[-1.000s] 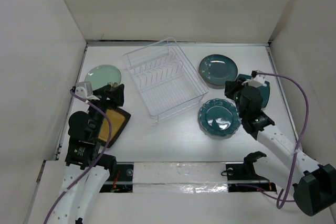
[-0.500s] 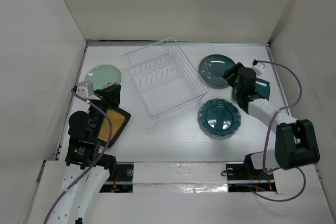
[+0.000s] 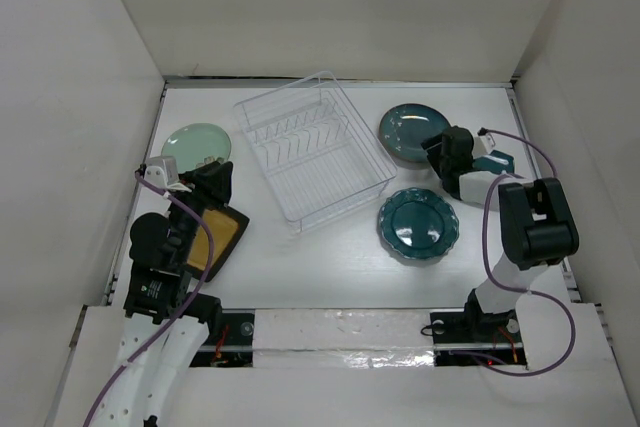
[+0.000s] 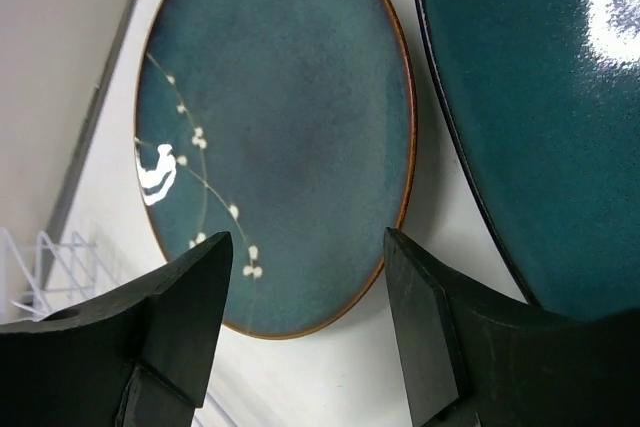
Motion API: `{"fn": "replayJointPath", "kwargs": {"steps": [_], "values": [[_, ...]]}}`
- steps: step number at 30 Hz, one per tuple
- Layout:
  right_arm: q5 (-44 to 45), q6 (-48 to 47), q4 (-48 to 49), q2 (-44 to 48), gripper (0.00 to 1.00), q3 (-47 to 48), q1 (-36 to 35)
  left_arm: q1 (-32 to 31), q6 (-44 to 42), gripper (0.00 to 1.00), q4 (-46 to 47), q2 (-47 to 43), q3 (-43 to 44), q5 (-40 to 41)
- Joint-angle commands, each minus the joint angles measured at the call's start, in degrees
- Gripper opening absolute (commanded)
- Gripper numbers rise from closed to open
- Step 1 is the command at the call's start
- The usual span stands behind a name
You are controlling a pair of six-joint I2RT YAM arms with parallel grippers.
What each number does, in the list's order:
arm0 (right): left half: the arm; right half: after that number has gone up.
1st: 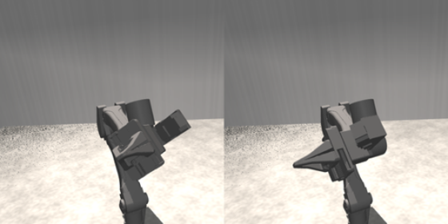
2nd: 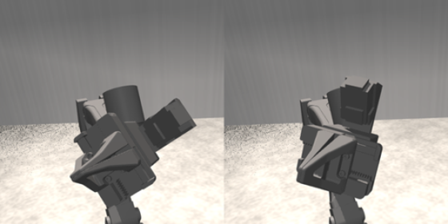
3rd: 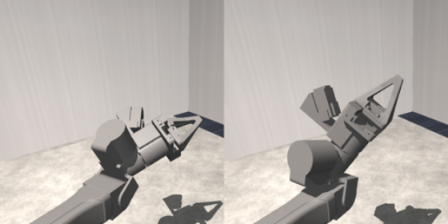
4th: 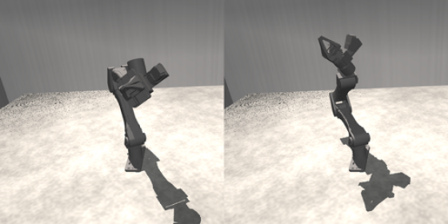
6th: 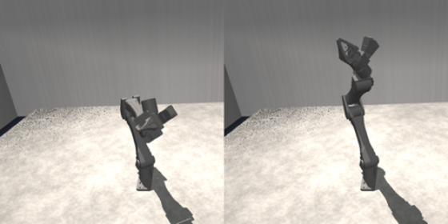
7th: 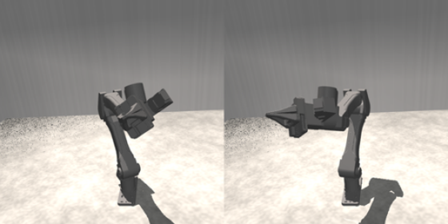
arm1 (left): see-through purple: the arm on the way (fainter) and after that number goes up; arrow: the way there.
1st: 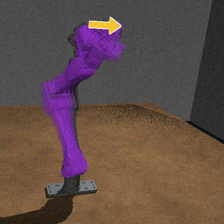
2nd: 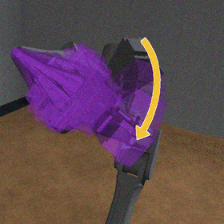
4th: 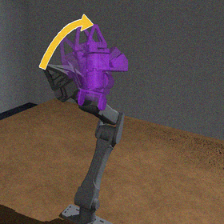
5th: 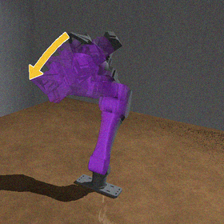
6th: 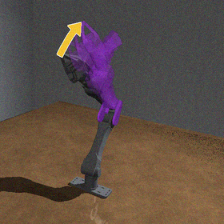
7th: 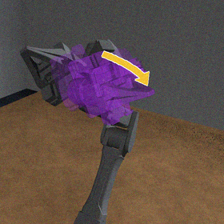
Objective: Load the plates into the dish rack
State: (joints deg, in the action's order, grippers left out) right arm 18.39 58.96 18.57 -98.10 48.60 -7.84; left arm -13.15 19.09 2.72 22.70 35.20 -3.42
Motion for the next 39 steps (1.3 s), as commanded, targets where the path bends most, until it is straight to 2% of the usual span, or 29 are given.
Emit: {"fn": "replayJointPath", "kwargs": {"steps": [1, 6, 8, 15, 19, 24, 31, 34, 39], "values": [[0.94, 6.25, 4.02, 0.19, 0.67, -1.39, 0.54, -0.21, -0.37, 0.33, 2.64, -0.28, 0.48, -0.88], [2.00, 9.24, 4.54, 1.07, 0.62, -3.77, 0.54, -0.21, -0.28, 0.37, 2.82, 0.33, 0.40, -0.89], [2.96, 9.86, 6.39, 1.86, 0.57, -6.04, 0.54, -0.21, -0.28, 0.37, 2.90, -0.19, 0.40, -1.06], [9.90, 7.75, 6.92, 8.98, 0.56, -9.75, -1.91, -0.21, -0.11, 0.37, 3.25, 0.15, 0.40, -1.50], [5.97, 7.40, 5.43, 6.01, 0.58, -8.35, -1.31, -0.21, -0.02, 0.37, 3.26, 0.50, 0.31, -1.41], [-2.46, 9.86, 9.38, 0.38, 0.58, -6.86, -0.16, -0.21, -0.02, 0.38, 3.26, -0.11, 0.31, -1.24], [-7.83, 13.46, 11.84, -5.42, 0.58, -2.64, 1.42, -0.21, -0.11, 0.38, 3.52, -0.02, 0.31, -1.68], [-7.06, 14.87, 12.36, -6.40, 0.56, -2.02, 1.42, -0.21, -0.20, 0.38, 3.34, 0.68, 0.31, -1.68], [-7.75, 17.15, 14.22, -8.24, 0.44, -1.14, 2.56, -0.21, -0.46, 0.38, 3.26, 0.24, 0.48, -1.24]]}}
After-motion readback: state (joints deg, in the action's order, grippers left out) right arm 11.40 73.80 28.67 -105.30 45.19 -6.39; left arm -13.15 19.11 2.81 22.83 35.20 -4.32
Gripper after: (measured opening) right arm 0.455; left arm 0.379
